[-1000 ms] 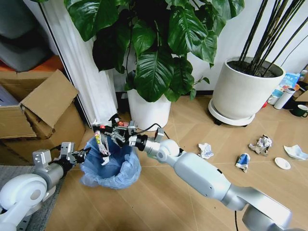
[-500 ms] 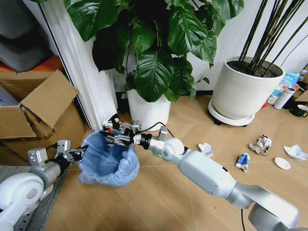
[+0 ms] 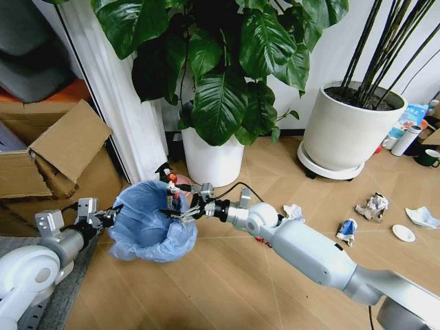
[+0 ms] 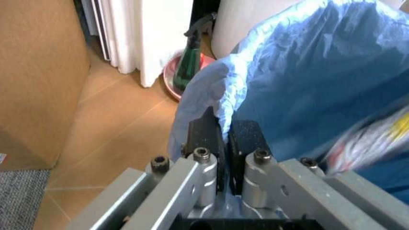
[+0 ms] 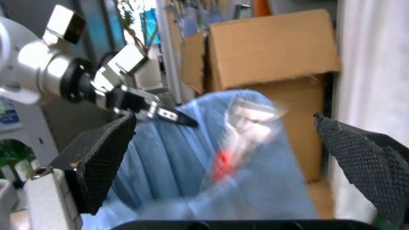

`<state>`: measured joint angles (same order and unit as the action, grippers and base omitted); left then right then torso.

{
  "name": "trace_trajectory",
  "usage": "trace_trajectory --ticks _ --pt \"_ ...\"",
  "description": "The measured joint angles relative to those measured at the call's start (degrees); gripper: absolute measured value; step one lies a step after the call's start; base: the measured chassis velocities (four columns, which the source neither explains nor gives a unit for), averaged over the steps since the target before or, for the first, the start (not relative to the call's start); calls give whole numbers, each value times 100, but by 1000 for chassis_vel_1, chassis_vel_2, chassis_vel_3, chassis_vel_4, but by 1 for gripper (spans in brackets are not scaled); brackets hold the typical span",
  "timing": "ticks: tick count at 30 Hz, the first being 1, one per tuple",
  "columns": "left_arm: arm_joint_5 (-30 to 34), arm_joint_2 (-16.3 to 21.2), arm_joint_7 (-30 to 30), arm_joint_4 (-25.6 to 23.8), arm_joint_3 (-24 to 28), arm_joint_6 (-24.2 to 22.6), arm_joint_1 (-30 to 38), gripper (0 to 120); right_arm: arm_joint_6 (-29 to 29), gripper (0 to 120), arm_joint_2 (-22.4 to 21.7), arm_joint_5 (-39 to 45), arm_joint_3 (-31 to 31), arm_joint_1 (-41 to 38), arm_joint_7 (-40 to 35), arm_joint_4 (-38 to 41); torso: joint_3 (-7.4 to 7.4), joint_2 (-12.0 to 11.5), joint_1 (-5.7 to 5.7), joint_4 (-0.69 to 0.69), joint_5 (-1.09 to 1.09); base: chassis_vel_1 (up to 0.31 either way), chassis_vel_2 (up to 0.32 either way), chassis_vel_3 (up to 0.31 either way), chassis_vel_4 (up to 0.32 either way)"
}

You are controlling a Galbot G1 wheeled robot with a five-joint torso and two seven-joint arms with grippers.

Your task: Pick up the trash bin and place the garbage on the floor into it.

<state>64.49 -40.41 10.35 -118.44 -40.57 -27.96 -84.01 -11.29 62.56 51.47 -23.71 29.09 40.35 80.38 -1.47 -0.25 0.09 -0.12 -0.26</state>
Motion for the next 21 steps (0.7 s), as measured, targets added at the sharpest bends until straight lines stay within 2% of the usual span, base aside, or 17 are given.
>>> trace_trajectory --ticks 13,16,20,21 --pt "-2 -30 51 38 49 7 90 0 -32 100 -541 -149 569 562 -132 177 0 0 0 0 0 0 0 0 0" --pt "-3 -70 66 43 49 9 93 0 -34 100 -698 -311 779 878 -534 187 0 0 0 0 0 0 0 0 0" --pt "-12 -128 71 43 -13 12 65 0 33 100 -814 -717 1164 1615 -1571 124 1 0 0 1 0 0 0 0 0" --pt "-12 -128 71 43 -13 12 65 0 33 100 -814 -717 1164 1615 -1571 124 1 0 0 1 0 0 0 0 0"
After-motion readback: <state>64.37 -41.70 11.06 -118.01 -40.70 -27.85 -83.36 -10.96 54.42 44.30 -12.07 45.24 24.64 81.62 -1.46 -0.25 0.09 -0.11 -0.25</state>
